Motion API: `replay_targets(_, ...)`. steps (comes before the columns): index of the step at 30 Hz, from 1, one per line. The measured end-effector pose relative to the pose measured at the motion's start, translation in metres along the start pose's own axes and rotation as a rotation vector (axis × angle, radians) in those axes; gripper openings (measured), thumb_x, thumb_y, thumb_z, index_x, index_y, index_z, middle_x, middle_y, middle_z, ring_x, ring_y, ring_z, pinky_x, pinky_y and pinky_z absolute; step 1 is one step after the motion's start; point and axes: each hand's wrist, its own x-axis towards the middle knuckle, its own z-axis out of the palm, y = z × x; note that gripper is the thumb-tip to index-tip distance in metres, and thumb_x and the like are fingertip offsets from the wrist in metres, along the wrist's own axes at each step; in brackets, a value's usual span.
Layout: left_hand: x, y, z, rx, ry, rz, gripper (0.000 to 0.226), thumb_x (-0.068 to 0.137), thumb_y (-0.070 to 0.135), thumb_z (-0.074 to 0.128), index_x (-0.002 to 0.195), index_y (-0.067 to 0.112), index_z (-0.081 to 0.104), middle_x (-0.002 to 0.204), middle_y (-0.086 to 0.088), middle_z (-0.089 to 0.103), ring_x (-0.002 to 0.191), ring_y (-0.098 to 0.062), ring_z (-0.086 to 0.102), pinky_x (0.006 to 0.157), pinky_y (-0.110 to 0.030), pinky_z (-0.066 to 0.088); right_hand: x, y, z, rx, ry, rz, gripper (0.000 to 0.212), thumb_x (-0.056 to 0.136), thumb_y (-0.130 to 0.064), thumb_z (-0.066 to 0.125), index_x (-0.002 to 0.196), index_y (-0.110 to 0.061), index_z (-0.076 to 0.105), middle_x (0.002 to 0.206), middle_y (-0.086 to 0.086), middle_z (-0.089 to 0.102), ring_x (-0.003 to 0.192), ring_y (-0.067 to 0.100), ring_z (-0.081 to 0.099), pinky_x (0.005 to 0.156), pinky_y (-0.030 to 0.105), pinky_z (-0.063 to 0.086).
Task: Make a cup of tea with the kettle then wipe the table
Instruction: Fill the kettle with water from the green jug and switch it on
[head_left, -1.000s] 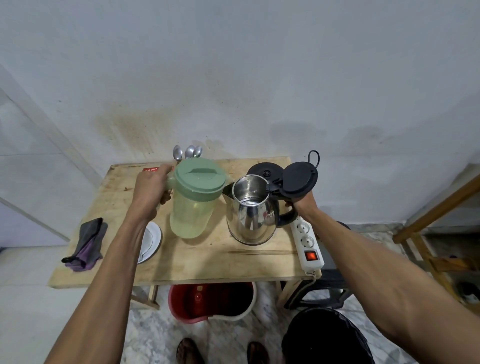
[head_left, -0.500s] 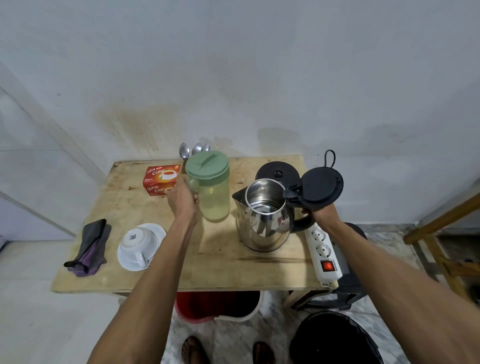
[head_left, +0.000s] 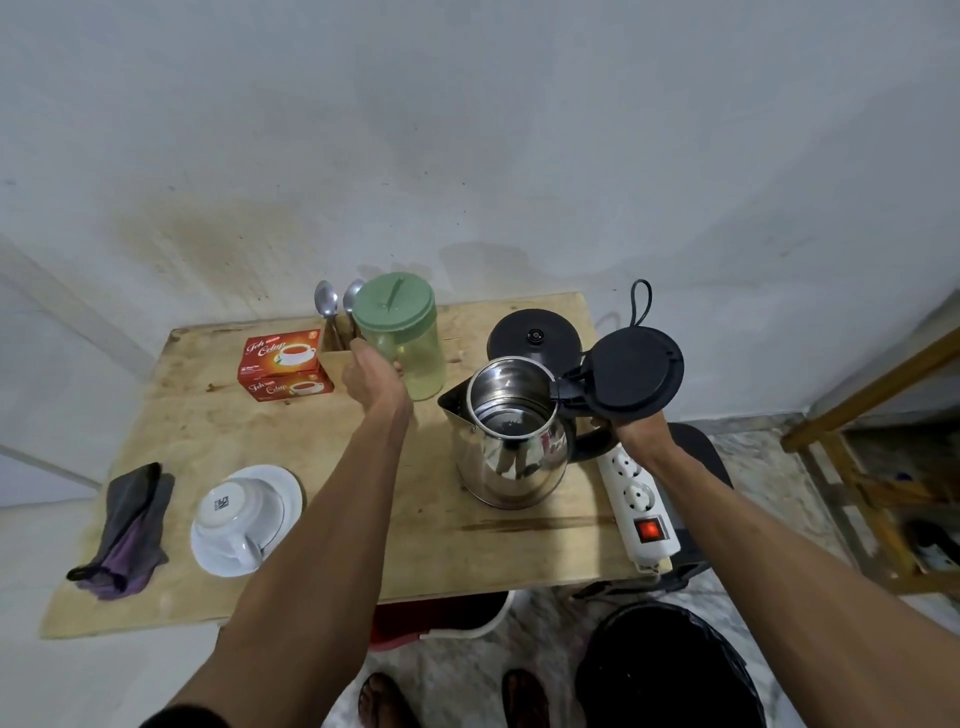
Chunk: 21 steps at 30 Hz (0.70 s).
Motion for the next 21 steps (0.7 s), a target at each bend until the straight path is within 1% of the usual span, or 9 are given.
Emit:
replay_targets(4, 0.005, -0.01, 0.003, -0.01, 0.025, -0.028, 0.02, 0.091, 0.029, 0.045, 0.074, 0.02, 0.05, 0.073, -0.001, 0.054, 0.068, -0.017, 0.05, 0.063, -0.033, 0.04, 0.001, 0.003, 0.0, -0.028, 0.003, 0.023, 0.035, 0.088, 0.017, 0.057, 0.078, -0.016, 0.055, 0.07, 0.003, 0.052, 0.049, -0.004, 0.052, 0.046, 0.01, 0.043)
replay_targets(8, 0.003, -0.014, 0.006, -0.007, 0.039, -0.031, 0.019, 0.09, 0.03, 0.045, 0.075, 0.02, 0.05, 0.076, -0.002, 0.055, 0.069, -0.019, 0.052, 0.063, -0.033, 0.043, 0.001, 0.002, 0.001, -0.04, 0.023, 0.045, 0.037, 0.088, 0.017, 0.055, 0.073, -0.017, 0.053, 0.066, 0.003, 0.05, 0.044, -0.004, 0.049, 0.043, 0.011, 0.042)
replay_targets(10, 0.005, -0.016, 0.004, 0.004, 0.033, -0.029, 0.018, 0.09, 0.03, 0.045, 0.077, 0.019, 0.051, 0.078, -0.003, 0.056, 0.069, -0.02, 0.053, 0.065, -0.034, 0.043, 0.001, 0.002, 0.0, -0.042, 0.017, 0.049, 0.036, 0.089, 0.017, 0.054, 0.075, -0.016, 0.053, 0.067, 0.003, 0.05, 0.044, -0.004, 0.049, 0.043, 0.012, 0.042)
replay_targets(12, 0.006, -0.015, 0.001, 0.025, -0.022, -0.032, 0.018, 0.091, 0.027, 0.044, 0.082, 0.016, 0.055, 0.082, -0.004, 0.057, 0.072, -0.018, 0.052, 0.066, -0.034, 0.043, 0.001, 0.001, 0.0, -0.027, 0.02, 0.068, 0.033, 0.089, 0.017, 0.055, 0.078, -0.014, 0.054, 0.069, 0.004, 0.051, 0.045, -0.004, 0.049, 0.043, 0.013, 0.042)
replay_targets(15, 0.006, -0.008, -0.008, 0.105, -0.091, -0.02, 0.019, 0.093, 0.026, 0.043, 0.087, 0.015, 0.058, 0.091, -0.006, 0.058, 0.082, -0.02, 0.054, 0.069, -0.033, 0.043, 0.0, -0.001, 0.001, 0.003, 0.037, 0.069, 0.021, 0.088, 0.015, 0.059, 0.091, -0.006, 0.056, 0.074, 0.002, 0.054, 0.048, -0.006, 0.052, 0.047, 0.013, 0.044)
replay_targets(16, 0.005, -0.003, -0.011, 0.142, -0.083, 0.023, 0.019, 0.093, 0.026, 0.043, 0.087, 0.015, 0.058, 0.093, -0.006, 0.06, 0.085, -0.022, 0.056, 0.071, -0.033, 0.044, 0.0, -0.001, 0.001, 0.013, 0.038, 0.06, 0.02, 0.088, 0.013, 0.06, 0.094, -0.005, 0.056, 0.074, 0.001, 0.055, 0.049, -0.007, 0.054, 0.048, 0.015, 0.045)
replay_targets(18, 0.001, 0.009, -0.017, 0.196, -0.024, 0.158, 0.02, 0.089, 0.03, 0.045, 0.09, 0.014, 0.058, 0.099, -0.008, 0.065, 0.094, -0.027, 0.061, 0.077, -0.036, 0.046, -0.002, -0.004, 0.002, 0.022, 0.041, 0.045, 0.021, 0.09, 0.012, 0.059, 0.086, -0.009, 0.057, 0.073, 0.0, 0.055, 0.049, -0.008, 0.056, 0.049, 0.014, 0.045)
replay_targets(20, -0.012, 0.025, -0.021, 0.214, 0.019, 0.309, 0.026, 0.086, 0.036, 0.047, 0.096, 0.015, 0.056, 0.105, -0.008, 0.064, 0.098, -0.026, 0.06, 0.082, -0.039, 0.047, -0.002, -0.005, 0.002, -0.001, 0.038, 0.022, 0.02, 0.09, 0.01, 0.06, 0.086, -0.01, 0.057, 0.074, 0.0, 0.056, 0.05, -0.009, 0.056, 0.049, 0.009, 0.044)
replay_targets(21, -0.025, 0.032, -0.021, 0.207, -0.004, 0.4, 0.028, 0.086, 0.036, 0.049, 0.1, 0.013, 0.057, 0.105, -0.006, 0.063, 0.098, -0.024, 0.06, 0.083, -0.037, 0.048, -0.002, -0.004, 0.002, -0.017, 0.033, 0.014, 0.017, 0.09, 0.009, 0.061, 0.088, -0.008, 0.057, 0.074, 0.0, 0.056, 0.05, -0.009, 0.055, 0.048, 0.009, 0.044)
